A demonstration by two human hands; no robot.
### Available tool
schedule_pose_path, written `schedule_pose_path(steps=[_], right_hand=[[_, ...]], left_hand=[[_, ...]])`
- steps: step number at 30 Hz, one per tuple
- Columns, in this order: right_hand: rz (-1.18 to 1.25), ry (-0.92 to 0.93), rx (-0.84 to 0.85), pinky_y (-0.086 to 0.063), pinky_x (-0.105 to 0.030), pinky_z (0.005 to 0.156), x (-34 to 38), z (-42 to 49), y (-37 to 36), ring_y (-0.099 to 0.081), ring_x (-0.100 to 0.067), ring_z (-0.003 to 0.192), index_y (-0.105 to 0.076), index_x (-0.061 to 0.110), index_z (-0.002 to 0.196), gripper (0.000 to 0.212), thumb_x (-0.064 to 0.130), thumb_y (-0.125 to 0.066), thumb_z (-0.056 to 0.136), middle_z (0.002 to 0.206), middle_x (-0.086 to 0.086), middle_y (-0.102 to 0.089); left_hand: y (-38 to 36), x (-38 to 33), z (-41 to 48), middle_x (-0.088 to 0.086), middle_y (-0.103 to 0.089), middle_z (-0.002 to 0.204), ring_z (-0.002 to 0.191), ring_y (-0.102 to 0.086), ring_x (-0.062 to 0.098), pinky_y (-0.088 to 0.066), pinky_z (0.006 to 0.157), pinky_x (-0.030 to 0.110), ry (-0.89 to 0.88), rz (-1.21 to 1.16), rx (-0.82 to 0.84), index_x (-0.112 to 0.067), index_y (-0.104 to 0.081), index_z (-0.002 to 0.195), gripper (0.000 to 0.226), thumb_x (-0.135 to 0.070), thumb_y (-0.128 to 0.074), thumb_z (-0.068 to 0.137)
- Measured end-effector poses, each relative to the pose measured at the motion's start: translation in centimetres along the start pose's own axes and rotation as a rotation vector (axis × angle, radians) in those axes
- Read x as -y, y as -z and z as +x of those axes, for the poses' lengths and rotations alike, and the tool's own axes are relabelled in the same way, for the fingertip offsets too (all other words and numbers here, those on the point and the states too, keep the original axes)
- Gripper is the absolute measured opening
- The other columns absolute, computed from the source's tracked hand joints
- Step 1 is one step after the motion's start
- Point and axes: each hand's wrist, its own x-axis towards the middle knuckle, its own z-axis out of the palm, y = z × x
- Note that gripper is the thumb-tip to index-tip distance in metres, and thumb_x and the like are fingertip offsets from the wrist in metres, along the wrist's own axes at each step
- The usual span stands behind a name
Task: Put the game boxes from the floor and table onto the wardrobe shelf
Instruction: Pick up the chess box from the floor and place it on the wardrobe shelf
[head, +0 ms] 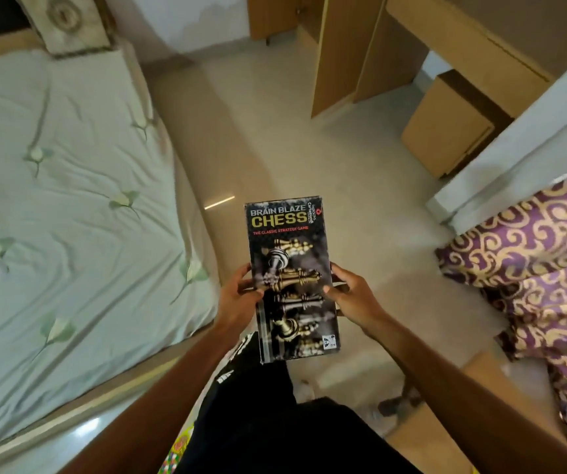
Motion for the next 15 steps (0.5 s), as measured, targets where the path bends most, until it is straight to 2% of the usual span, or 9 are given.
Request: schedule_pose_path(steps=[2, 6, 8, 10, 13, 15], right_hand=[[-0.032, 0.018, 0.026, -0.053, -0.049, 0.097, 2.7, 4.8, 0.7, -0.063, -0.017, 0.115, -0.043, 0.031, 0.143, 0.060, 0.028, -0.064, 0.087, 0.140, 0.005, -0.057], [-0.097, 0.052, 0.018, -0.054, -0.046, 0.097, 10.8, 15.9, 1.3, -0.062, -0.017, 0.113, -0.042, 0.023, 0.145, 0.058, 0.020, -0.063, 0.091, 0.133, 0.009, -0.057], [-0.113, 0.071, 0.000, -0.053, -0.037, 0.097, 15.0, 20.4, 1.7, -0.059, -0.014, 0.107, -0.042, 0.018, 0.145, 0.056, 0.014, -0.061, 0.093, 0.122, 0.012, -0.055], [-0.135, 0.078, -0.025, -0.052, -0.032, 0.094, 18.8, 24.7, 2.2, -0.059, -0.013, 0.102, -0.043, 0.018, 0.144, 0.055, 0.012, -0.061, 0.093, 0.124, 0.008, -0.056], [-0.125, 0.111, -0.038, -0.056, -0.044, 0.093, 24.0, 31.8, 3.3, -0.065, -0.018, 0.105, -0.045, 0.022, 0.143, 0.055, 0.014, -0.062, 0.092, 0.135, 0.002, -0.059], [-0.108, 0.109, -0.054, -0.058, -0.050, 0.087, 27.2, 36.4, 3.8, -0.068, -0.019, 0.100, -0.046, 0.023, 0.143, 0.055, 0.014, -0.062, 0.091, 0.132, -0.001, -0.061]], left_hand=[[0.3, -2.4, 4.1, 0.006, -0.072, 0.106, 0.096, -0.069, 0.025, -0.059, 0.077, 0.043, -0.016, -0.025, 0.005, -0.029, -0.058, 0.127, 0.055, 0.008, -0.057, 0.086], [1.5, -9.1, 14.6, 0.006, -0.070, 0.107, 0.089, -0.068, 0.018, -0.054, 0.063, 0.031, -0.047, -0.049, -0.023, -0.026, -0.051, 0.133, 0.056, 0.007, -0.057, 0.088], [2.1, -12.9, 19.5, 0.008, -0.070, 0.109, 0.096, -0.069, 0.024, -0.056, 0.063, 0.032, -0.057, -0.035, -0.006, -0.026, -0.050, 0.134, 0.059, 0.008, -0.058, 0.086], [2.8, -16.6, 24.1, 0.010, -0.070, 0.111, 0.102, -0.068, 0.027, -0.059, 0.067, 0.034, -0.067, -0.009, 0.022, -0.027, -0.050, 0.136, 0.062, 0.007, -0.058, 0.086], [3.5, -23.0, 30.6, 0.010, -0.069, 0.111, 0.104, -0.068, 0.027, -0.061, 0.072, 0.040, -0.103, 0.017, 0.035, -0.027, -0.048, 0.138, 0.063, 0.007, -0.059, 0.085], [4.0, -26.7, 34.7, 0.010, -0.070, 0.111, 0.103, -0.068, 0.026, -0.061, 0.076, 0.046, -0.115, 0.034, 0.031, -0.026, -0.048, 0.138, 0.064, 0.007, -0.060, 0.084]])
